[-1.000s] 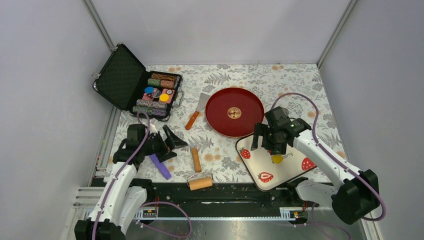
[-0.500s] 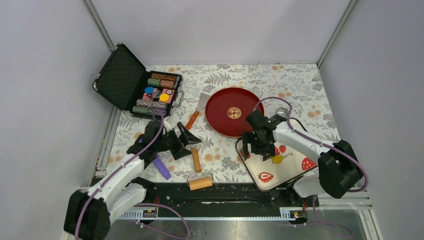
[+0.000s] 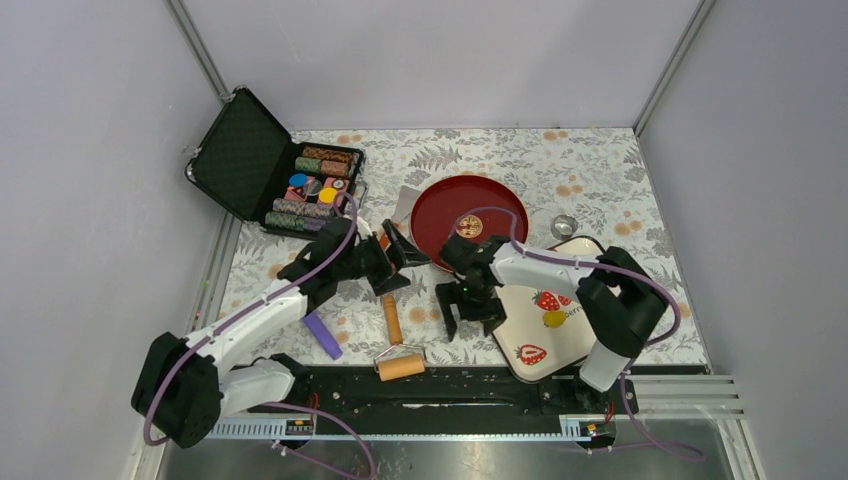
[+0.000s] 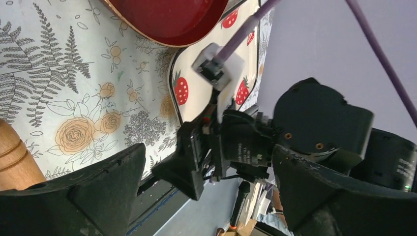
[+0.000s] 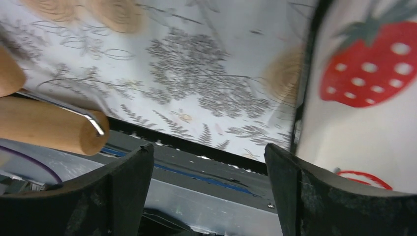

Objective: Roll out the dumpling wrappers from the dough

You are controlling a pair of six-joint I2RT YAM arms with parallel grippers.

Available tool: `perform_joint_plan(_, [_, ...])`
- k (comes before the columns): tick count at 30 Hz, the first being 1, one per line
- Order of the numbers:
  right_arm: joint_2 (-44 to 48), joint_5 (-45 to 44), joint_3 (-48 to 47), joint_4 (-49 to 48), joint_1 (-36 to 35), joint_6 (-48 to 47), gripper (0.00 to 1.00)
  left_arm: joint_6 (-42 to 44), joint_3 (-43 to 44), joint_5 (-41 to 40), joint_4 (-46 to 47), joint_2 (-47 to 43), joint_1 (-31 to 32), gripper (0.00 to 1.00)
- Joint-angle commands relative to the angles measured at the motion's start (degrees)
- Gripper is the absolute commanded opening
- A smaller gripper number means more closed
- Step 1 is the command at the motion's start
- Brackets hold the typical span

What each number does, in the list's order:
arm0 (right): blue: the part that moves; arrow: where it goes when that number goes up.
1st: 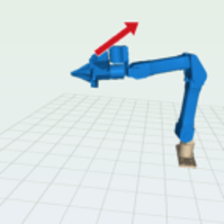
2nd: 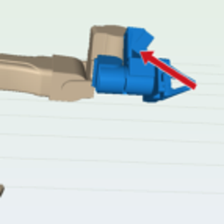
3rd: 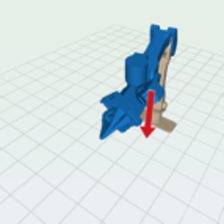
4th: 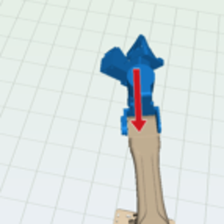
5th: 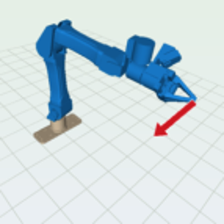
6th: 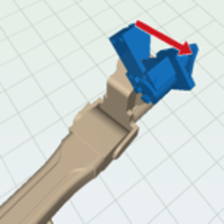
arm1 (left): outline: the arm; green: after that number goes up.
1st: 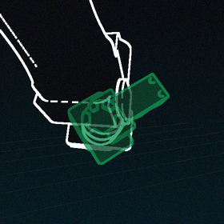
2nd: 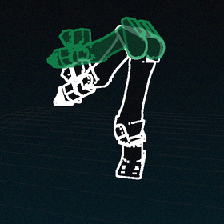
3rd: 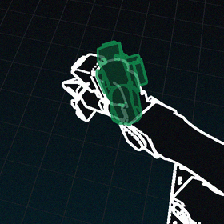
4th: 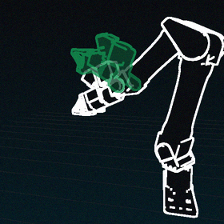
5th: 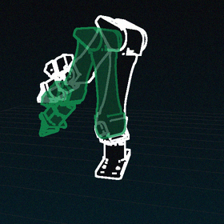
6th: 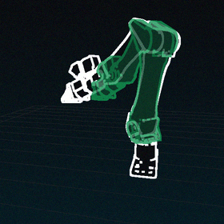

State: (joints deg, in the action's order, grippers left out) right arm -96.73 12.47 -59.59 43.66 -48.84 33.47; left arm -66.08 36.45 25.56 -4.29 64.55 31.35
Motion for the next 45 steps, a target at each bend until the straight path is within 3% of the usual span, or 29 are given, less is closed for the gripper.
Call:
perform_joint_plan(1, [-0.8,5.7,-4.2,-2.4,-2.4,2.2,0.90,-0.3,1.7,-3.8,0.0,-5.5,0.2,0.99])
perform_joint_plan(6, [2.2,2.9,-5.9,-2.5,-2.3,2.5,0.92,2.0,0.6,-7.1,-5.7,-9.2,0.1,0.99])
perform_joint_plan(11, [8.1,-1.2,-2.8,-2.4,0.6,4.3,0.93,1.7,-0.7,-6.1,-3.2,-6.3,0.1,0.93])
perform_joint_plan(19, [29.3,-5.9,8.0,-2.2,11.6,6.9,0.94,-0.4,3.3,-2.6,6.6,9.3,0.1,0.85])
perform_joint_plan(27, [47.7,-14.2,9.5,2.9,13.0,9.1,0.95,-10.4,4.1,-1.4,24.6,26.1,0.9,0.67])
perform_joint_plan(37, [48.5,-19.5,3.6,10.6,14.2,6.0,0.97,-13.3,8.2,-4.8,29.2,37.8,3.7,0.65])
perform_joint_plan(40, [47.4,-20.2,2.7,12.3,14.8,5.9,0.98,-13.3,10.5,-7.1,29.1,40.2,3.7,0.59])
perform_joint_plan(45, [46.7,-18.9,3.1,12.5,15.1,5.7,0.99,-12.6,20.4,-5.2,27.4,49.0,3.8,0.52])
